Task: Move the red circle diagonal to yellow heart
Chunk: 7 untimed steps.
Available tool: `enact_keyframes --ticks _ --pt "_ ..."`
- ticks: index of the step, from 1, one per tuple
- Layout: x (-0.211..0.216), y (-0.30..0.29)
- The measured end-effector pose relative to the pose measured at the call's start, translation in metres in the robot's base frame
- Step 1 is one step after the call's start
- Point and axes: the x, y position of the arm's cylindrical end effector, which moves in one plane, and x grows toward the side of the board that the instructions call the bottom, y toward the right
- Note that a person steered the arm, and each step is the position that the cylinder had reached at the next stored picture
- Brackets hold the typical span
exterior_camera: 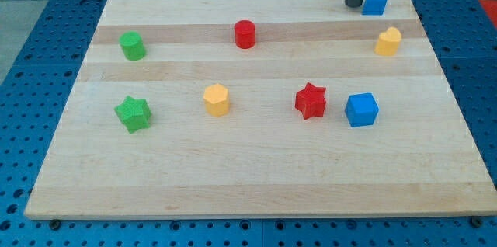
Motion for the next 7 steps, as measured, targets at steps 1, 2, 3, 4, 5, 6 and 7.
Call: enact_keyframes --ticks 1,2,3,4,5,6,7 --pt "0.050 -0.007" --pt "0.100 -0.022" --pt "0.144 -0.098" --pt "0.155 -0.174" --pt "0.149 -0.237" --pt "0.122 -0.262" --pt "0.076 -0.227"
